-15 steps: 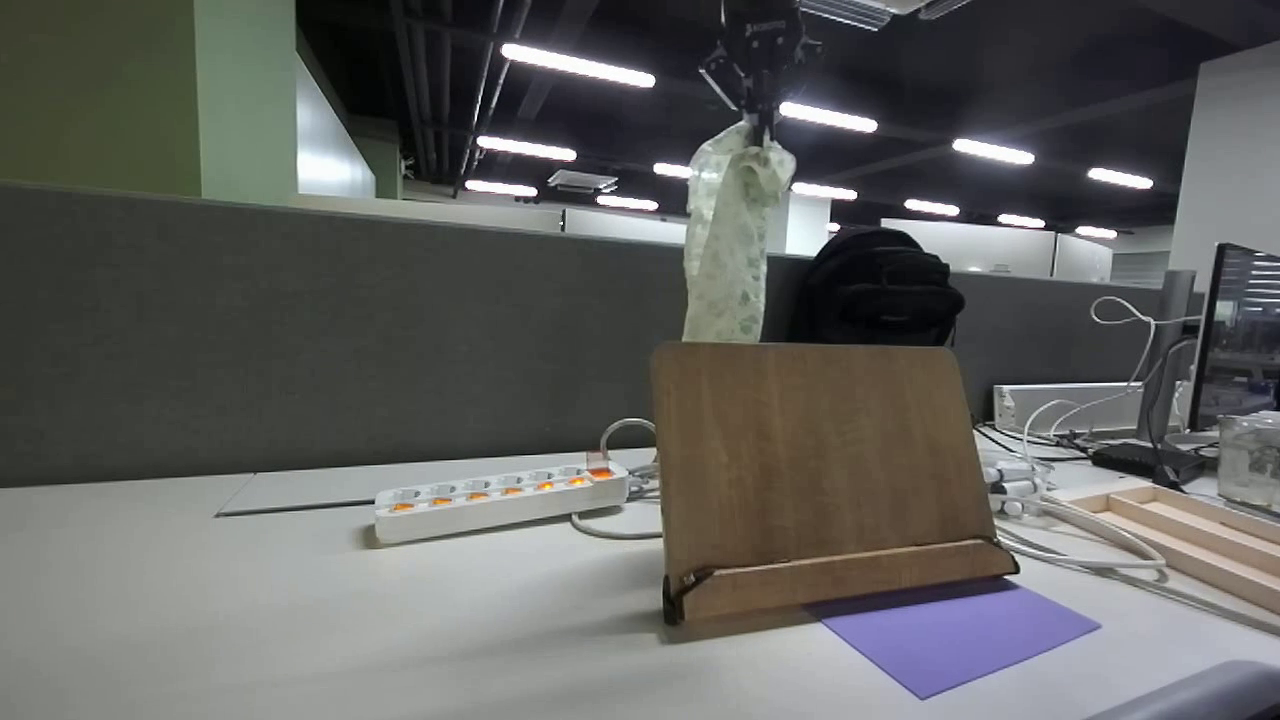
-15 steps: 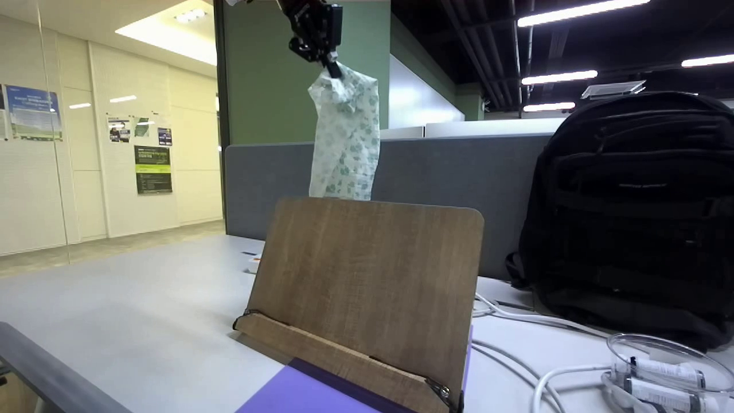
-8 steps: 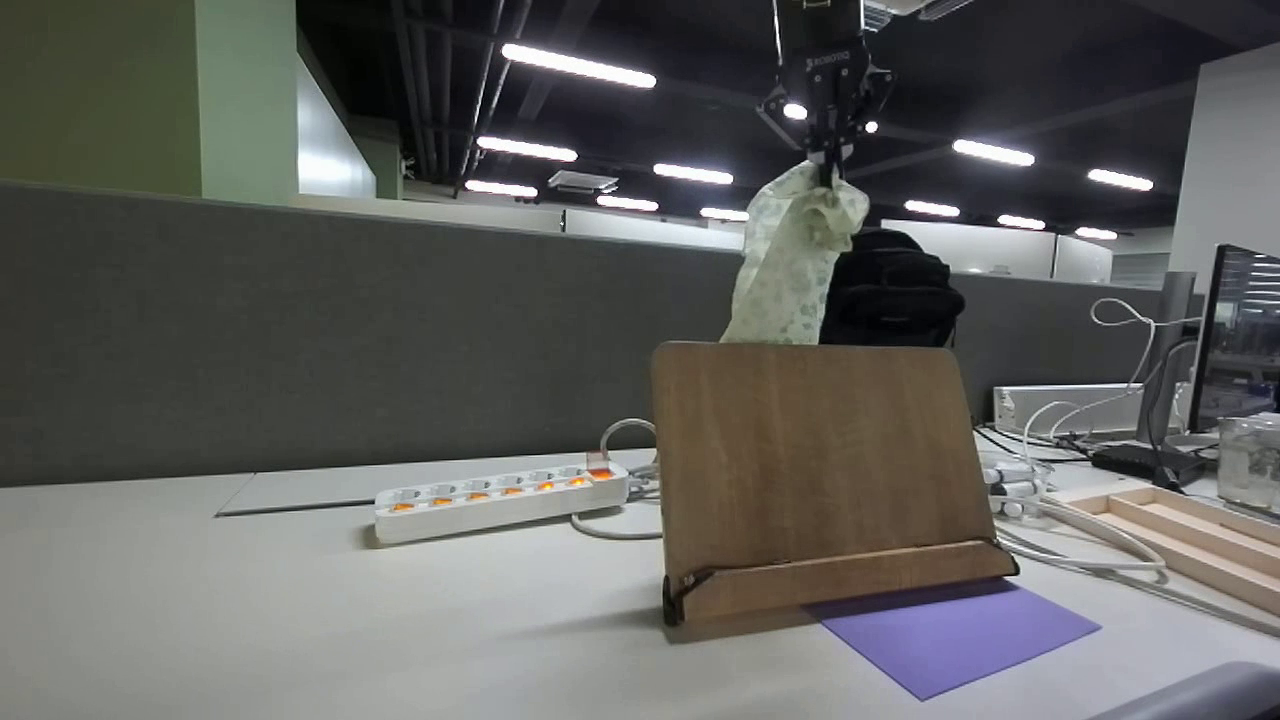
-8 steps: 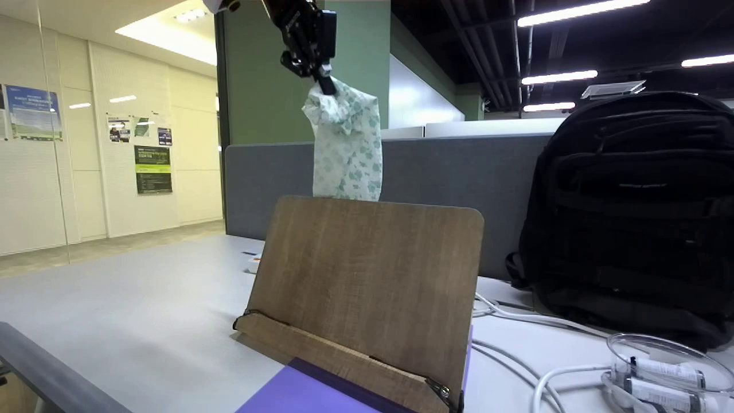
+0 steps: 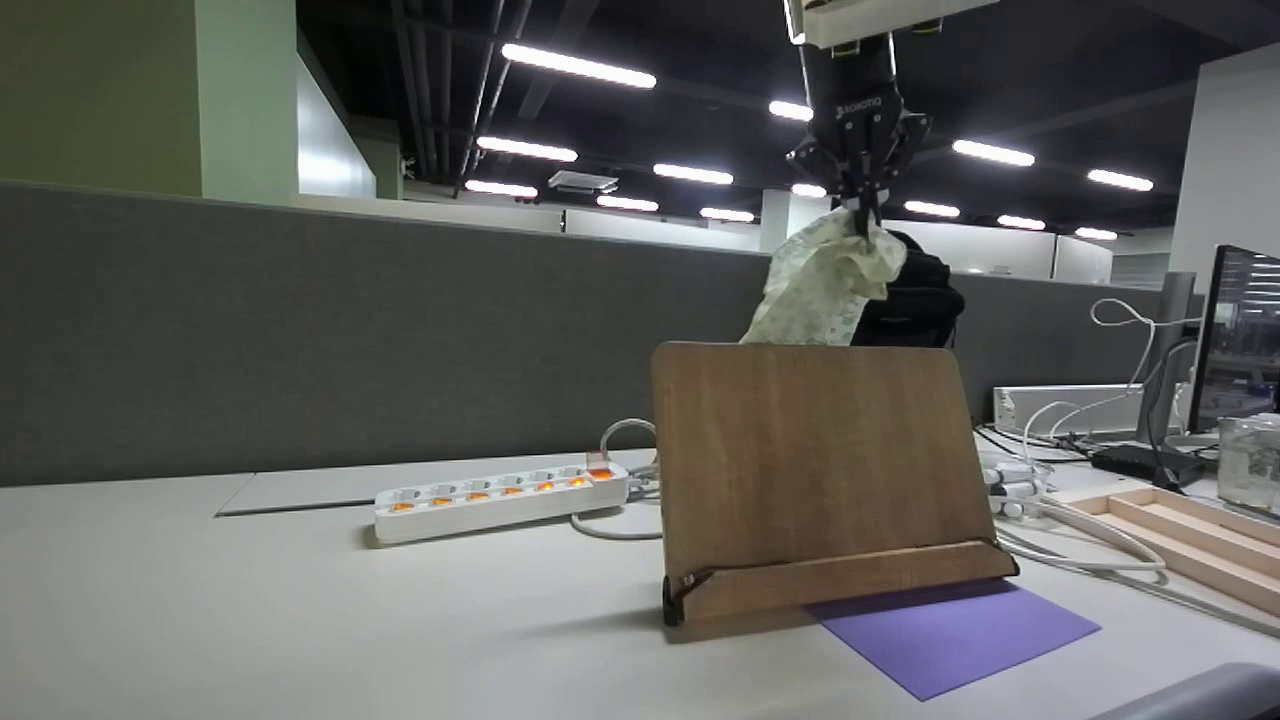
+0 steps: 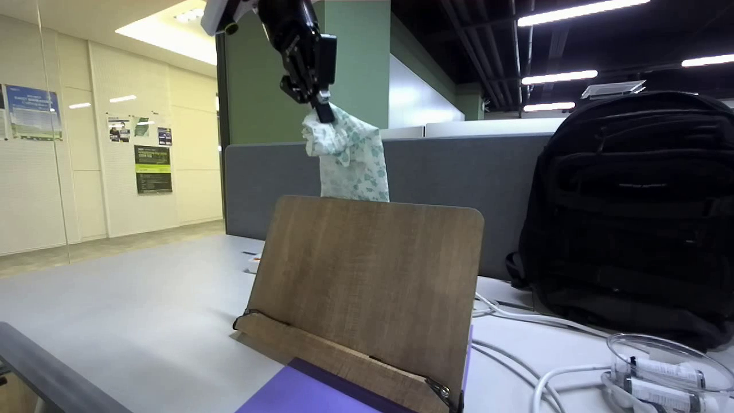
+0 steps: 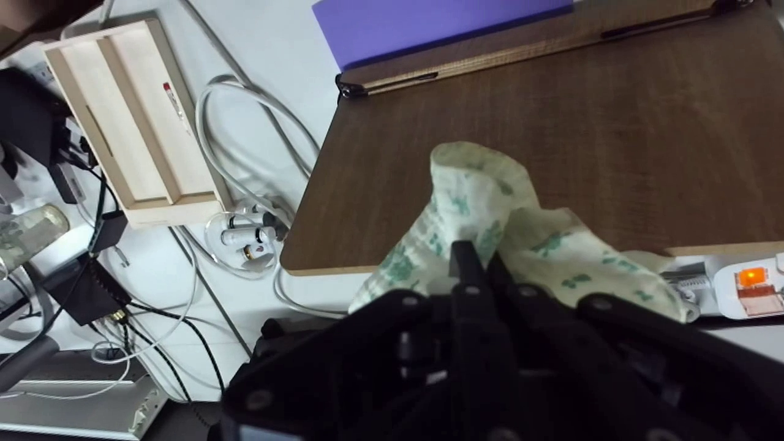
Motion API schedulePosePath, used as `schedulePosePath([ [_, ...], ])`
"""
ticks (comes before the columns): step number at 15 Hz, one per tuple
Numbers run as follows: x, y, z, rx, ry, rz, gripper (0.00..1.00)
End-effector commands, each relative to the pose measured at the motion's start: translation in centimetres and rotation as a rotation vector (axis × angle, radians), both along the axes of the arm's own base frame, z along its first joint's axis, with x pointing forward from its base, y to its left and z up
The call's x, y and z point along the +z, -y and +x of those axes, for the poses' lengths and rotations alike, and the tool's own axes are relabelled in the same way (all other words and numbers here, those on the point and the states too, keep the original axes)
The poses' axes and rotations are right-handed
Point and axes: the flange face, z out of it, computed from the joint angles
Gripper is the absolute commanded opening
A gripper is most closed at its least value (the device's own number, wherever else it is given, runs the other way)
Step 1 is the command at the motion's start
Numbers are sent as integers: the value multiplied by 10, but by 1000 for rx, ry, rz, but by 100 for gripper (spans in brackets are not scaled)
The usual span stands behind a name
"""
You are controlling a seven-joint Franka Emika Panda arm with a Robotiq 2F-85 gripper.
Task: Hang the cloth on the brown object
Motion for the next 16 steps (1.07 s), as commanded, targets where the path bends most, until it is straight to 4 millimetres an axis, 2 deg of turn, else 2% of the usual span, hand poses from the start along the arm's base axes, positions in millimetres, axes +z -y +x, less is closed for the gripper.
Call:
schedulePosePath([
  [1, -16, 1, -19, -43, -41, 8, 1],
  [7, -59, 14, -42, -89, -153, 15, 1],
  [8, -66, 16, -45, -95, -174, 20, 28],
  [9, -71, 17, -48, -104, -188, 23, 28],
  [12, -80, 18, -54, -116, -223, 38, 49],
  [16, -82, 12, -57, -105, -240, 55, 75],
])
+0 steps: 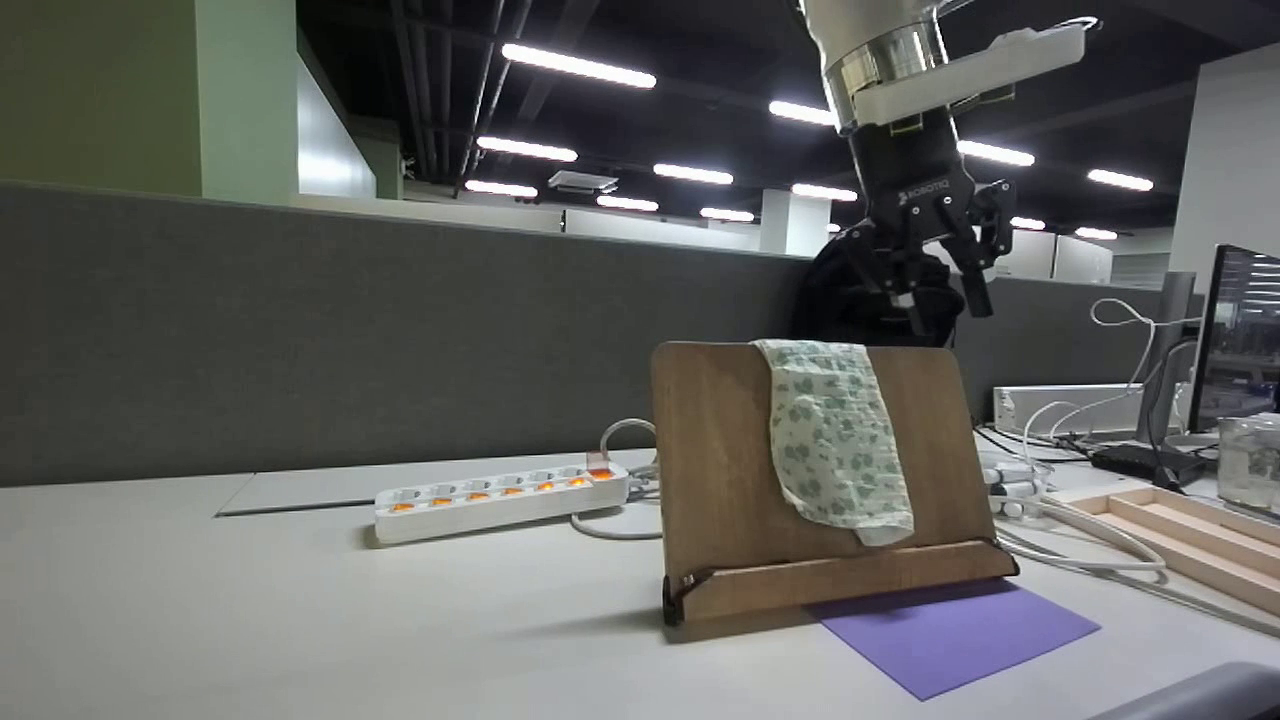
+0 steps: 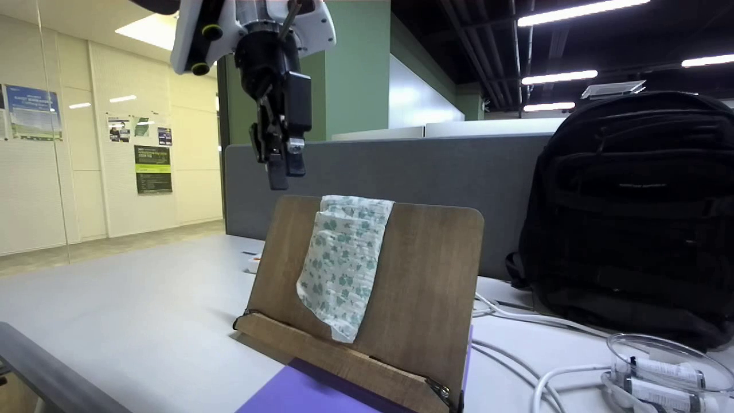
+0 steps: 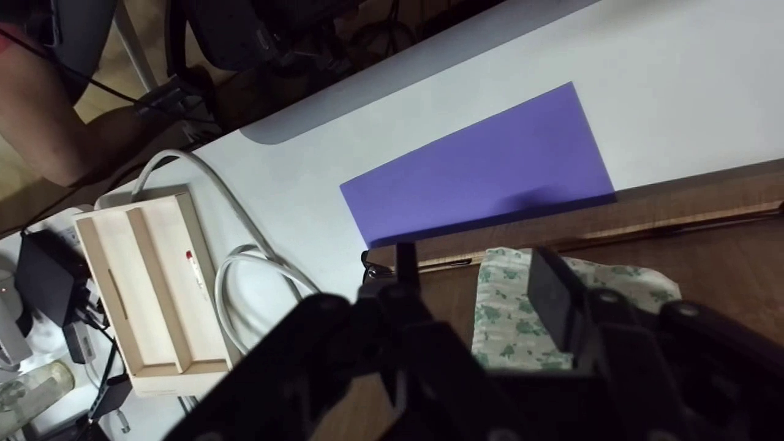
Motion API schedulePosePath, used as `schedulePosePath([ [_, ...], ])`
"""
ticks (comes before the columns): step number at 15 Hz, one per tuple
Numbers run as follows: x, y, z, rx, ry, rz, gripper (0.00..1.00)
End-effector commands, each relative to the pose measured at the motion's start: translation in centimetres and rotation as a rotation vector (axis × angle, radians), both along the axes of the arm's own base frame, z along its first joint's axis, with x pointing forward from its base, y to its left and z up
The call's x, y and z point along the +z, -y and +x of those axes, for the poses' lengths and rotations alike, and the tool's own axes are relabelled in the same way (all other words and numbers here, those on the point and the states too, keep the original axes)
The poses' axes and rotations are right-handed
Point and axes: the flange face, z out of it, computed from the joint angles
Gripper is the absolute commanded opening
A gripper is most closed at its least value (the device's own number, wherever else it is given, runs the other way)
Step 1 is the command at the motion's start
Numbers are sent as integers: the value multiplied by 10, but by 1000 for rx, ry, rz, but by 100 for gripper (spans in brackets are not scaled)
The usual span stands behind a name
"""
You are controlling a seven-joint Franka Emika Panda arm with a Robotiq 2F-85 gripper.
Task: Hang the cloth on the brown object
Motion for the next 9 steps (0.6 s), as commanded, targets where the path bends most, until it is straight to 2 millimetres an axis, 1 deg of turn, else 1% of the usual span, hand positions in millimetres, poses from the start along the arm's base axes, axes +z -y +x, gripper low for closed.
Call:
schedulePosePath([
  [1, 3, -6, -7, -2, -13, 6, 81],
  [2, 3, -8, -8, 13, -21, 10, 89],
  [4, 3, -12, -8, 30, -30, 17, 100],
  [9, 1, -17, -9, 69, -52, 35, 100],
])
